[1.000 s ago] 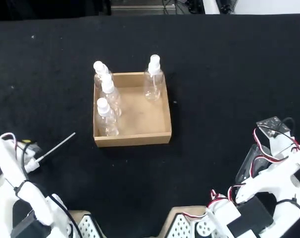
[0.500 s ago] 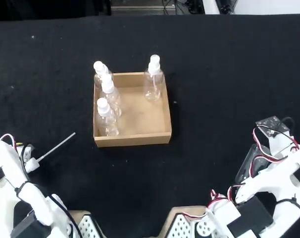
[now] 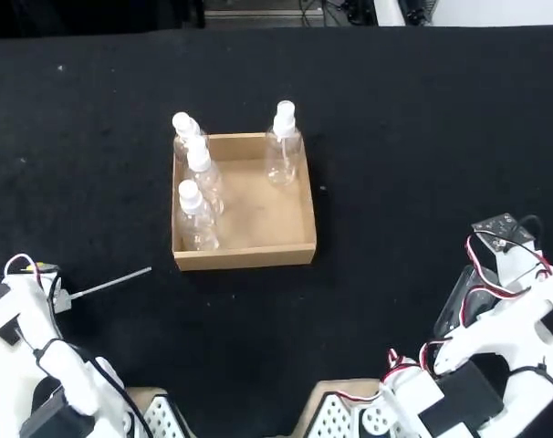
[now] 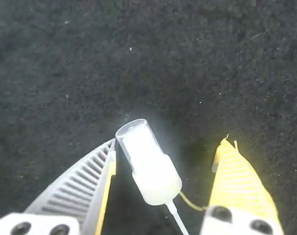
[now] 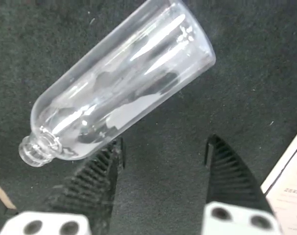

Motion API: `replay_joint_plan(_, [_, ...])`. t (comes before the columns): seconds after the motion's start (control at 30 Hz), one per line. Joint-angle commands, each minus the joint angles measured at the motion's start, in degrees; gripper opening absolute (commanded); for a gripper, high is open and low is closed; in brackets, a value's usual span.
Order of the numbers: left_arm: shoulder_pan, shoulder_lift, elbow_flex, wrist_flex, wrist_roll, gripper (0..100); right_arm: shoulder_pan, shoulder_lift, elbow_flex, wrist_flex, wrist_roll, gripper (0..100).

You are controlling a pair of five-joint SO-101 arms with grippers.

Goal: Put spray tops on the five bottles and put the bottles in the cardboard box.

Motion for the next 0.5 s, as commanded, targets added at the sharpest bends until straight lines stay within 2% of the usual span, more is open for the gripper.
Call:
replay_joint_plan(0.0, [-0.13, -0.18, -0.22, -0.97, 0.53, 29, -0.88, 0.04, -2.86, -0.97, 0.09, 24.8])
replay_joint_plan(0.07, [-0.13, -0.18, -0.22, -0.97, 0.53, 26, -0.88, 0.04, -2.86, -0.97, 0.09, 24.8])
replay_joint_plan(0.17, [-0.22, -0.26, -0.40, -0.97, -0.09, 11, -0.88, 0.04, -2.86, -0.97, 0.09, 24.8])
replay_joint_plan(0.23, [-0.40, -0.79, -0.57, -1.14, -3.96, 3, -0.88, 0.04, -2.86, -0.97, 0.09, 24.8])
replay_joint_plan(0.37, [-0.57, -0.70, -2.42, -0.97, -15.38, 8, -0.88, 0.04, -2.86, -0.97, 0.09, 24.8])
replay_joint_plan(0.47, [-2.86, -0.79, -3.82, -0.88, -28.40, 12, -0.88, 0.04, -2.86, -0.97, 0.09, 24.8])
